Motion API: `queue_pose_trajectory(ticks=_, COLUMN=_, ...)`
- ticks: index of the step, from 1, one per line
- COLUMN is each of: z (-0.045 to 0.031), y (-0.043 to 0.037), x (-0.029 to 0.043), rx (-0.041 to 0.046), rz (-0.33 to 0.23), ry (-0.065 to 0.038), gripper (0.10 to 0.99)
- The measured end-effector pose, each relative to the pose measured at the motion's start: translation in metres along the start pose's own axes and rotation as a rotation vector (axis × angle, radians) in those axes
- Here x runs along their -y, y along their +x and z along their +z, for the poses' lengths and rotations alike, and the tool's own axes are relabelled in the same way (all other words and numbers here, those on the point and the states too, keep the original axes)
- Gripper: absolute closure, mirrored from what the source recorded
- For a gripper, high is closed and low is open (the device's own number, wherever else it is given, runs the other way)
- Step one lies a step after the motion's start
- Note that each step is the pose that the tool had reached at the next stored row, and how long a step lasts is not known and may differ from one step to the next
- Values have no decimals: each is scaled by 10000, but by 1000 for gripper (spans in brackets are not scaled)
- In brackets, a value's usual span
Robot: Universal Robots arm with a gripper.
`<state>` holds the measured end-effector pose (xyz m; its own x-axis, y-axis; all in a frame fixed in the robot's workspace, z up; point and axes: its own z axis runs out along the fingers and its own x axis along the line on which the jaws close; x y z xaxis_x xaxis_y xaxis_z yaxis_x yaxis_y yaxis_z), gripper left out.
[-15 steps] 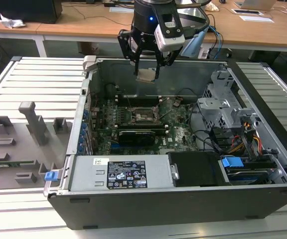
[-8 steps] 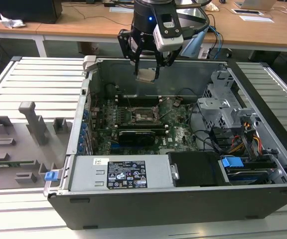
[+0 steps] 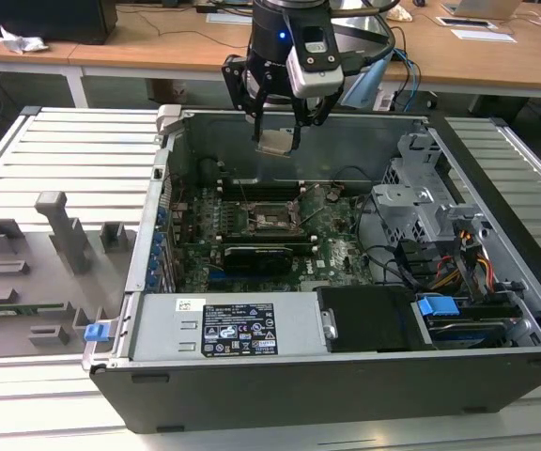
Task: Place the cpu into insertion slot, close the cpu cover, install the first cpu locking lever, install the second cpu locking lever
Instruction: 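Place the cpu into insertion slot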
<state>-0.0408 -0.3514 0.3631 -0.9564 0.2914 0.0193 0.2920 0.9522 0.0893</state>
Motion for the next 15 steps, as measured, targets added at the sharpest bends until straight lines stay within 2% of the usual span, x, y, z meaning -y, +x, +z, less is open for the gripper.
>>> queue_pose_trajectory(ticks=15, z=6, y=7, x=2, rx=47, rz=522, ry=-10, gripper=557)
